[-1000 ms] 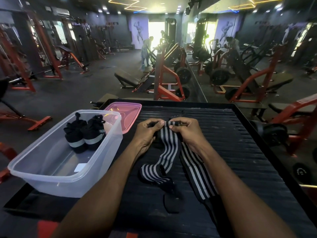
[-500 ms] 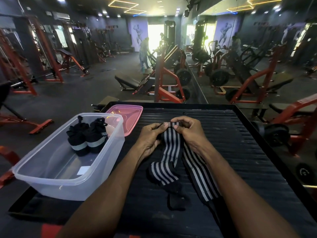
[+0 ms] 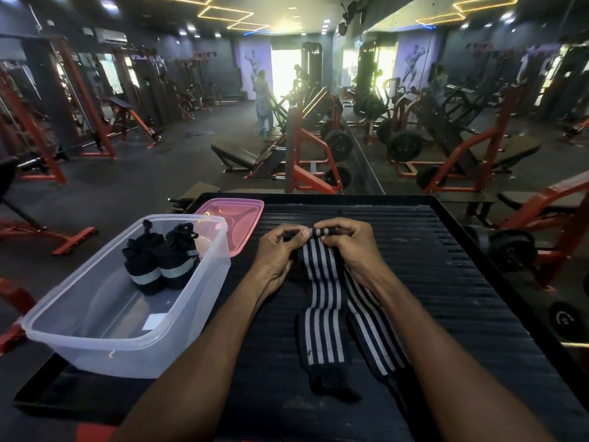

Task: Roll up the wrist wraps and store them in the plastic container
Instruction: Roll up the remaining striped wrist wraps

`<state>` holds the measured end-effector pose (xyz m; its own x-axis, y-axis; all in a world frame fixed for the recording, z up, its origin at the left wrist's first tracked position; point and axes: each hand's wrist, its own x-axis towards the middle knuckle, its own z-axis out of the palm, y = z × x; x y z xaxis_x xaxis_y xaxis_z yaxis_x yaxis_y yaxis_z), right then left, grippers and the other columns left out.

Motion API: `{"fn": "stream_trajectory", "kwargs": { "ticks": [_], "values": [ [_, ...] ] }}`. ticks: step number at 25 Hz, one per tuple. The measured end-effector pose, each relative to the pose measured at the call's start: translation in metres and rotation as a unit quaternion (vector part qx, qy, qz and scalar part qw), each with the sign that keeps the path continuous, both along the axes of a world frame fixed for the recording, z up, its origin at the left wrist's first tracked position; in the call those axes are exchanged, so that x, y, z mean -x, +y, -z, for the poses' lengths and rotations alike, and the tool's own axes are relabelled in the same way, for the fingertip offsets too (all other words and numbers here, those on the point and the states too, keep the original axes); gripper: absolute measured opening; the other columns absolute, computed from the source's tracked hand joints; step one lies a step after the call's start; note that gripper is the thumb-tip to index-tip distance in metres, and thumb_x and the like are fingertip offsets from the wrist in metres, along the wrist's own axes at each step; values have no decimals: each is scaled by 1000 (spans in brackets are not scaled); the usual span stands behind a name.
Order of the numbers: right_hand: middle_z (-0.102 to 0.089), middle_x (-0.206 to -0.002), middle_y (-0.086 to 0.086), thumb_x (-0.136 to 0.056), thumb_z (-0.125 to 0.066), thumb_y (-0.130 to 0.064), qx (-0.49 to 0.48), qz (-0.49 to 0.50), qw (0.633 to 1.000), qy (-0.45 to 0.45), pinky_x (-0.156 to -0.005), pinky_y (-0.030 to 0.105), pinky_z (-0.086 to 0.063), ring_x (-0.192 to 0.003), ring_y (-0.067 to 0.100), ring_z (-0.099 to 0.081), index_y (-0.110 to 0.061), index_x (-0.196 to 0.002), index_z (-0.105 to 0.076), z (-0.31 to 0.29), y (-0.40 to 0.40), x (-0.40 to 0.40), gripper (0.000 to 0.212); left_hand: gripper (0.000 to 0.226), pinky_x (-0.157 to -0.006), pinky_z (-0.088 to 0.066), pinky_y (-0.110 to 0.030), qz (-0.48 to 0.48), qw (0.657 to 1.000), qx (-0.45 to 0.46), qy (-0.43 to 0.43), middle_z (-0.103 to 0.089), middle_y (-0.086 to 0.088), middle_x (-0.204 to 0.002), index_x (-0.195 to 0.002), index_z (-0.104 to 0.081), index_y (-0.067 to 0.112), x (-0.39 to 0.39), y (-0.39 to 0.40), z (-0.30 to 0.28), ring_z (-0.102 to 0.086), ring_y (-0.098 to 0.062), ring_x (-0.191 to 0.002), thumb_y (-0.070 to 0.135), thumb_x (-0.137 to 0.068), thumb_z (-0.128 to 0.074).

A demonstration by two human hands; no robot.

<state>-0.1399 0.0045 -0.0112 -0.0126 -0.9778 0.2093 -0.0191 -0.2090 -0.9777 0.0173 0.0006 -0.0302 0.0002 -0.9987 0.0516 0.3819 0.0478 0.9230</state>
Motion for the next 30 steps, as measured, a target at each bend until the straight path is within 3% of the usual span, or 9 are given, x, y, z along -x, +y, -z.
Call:
{"fn": "stream_trajectory", "kwargs": {
  "ticks": [5,7,9,12,16,21,24,27,30],
  "values": [
    [-77,-98,9,-89,-71,-3,-16,0,1000,10,-94,36,-58,-96,17,-72,-8,-95,-77,5,-3,-2,11,24,-101,-52,-42,-19,998,8,-56,-71,-11,-103,-96,-73,9,-3,-2,-1,-66,-27,-107,-9,-81,-72],
    [-76,-99,10,-88,-71,0,-7,16,1000,10,-94,40,-58,-97,20,-72,-7,-96,-76,7,-5,-1,13,37,-102,-52,-45,-4,999,-34,-4,-68,-18,-117,-116,-65,4,0,-3,-1,-65,-30,-112,-5,-81,-74],
    [-76,-99,8,-87,-70,1,5,30,999,8,-95,41,-58,-99,21,-72,-10,-96,-76,8,-7,-1,15,51,-101,-52,-49,44,993,-95,46,-66,-26,-125,-128,-57,-4,3,-2,2,-66,-34,-114,11,-84,-76],
    [-76,-100,7,-87,-71,1,14,50,999,15,-96,41,-57,-99,20,-72,-10,-98,-75,10,-9,0,16,42,-100,-53,-48,90,987,-133,19,-72,-22,-114,-117,-67,-3,10,3,1,-70,-32,-109,31,-91,-69],
    [-77,-98,9,-86,-73,-1,-4,28,1000,7,-94,41,-58,-97,21,-73,-8,-99,-75,9,-6,-1,15,14,-95,-56,-45,11,995,-91,36,-75,-22,-98,-87,-72,2,12,4,-6,-73,-29,-91,16,-89,-71],
    [-76,-104,6,-88,-69,1,-22,-5,1000,-21,-94,40,-58,-101,19,-72,-11,-105,-76,3,-1,-3,22,16,-92,-57,-39,10,997,-57,53,-74,-20,-108,-104,-71,0,7,4,-7,-71,-29,-102,-2,-90,-63],
    [-76,-104,10,-85,-68,10,-16,2,998,-63,-94,39,-58,-101,21,-73,-6,-102,-76,1,0,-2,25,27,-95,-57,-41,48,994,-51,89,-70,-24,-115,-115,-65,-8,8,4,-6,-69,-32,-105,2,-90,-65],
    [-77,-102,9,-82,-67,14,-8,-12,998,-58,-93,37,-59,-99,18,-73,-8,-95,-77,0,1,-2,28,24,-100,-53,-46,20,996,-43,80,-71,-23,-107,-106,-70,-5,10,2,-3,-68,-33,-105,9,-87,-70],
    [-76,-104,9,-83,-67,11,-23,-15,998,-62,-94,39,-58,-101,21,-73,-11,-94,-78,1,-1,-1,27,16,-109,-45,-51,-11,999,-29,35,-69,-27,-117,-102,-74,0,8,-1,-1,-62,-38,-120,-1,-88,-67]
  ]
}}
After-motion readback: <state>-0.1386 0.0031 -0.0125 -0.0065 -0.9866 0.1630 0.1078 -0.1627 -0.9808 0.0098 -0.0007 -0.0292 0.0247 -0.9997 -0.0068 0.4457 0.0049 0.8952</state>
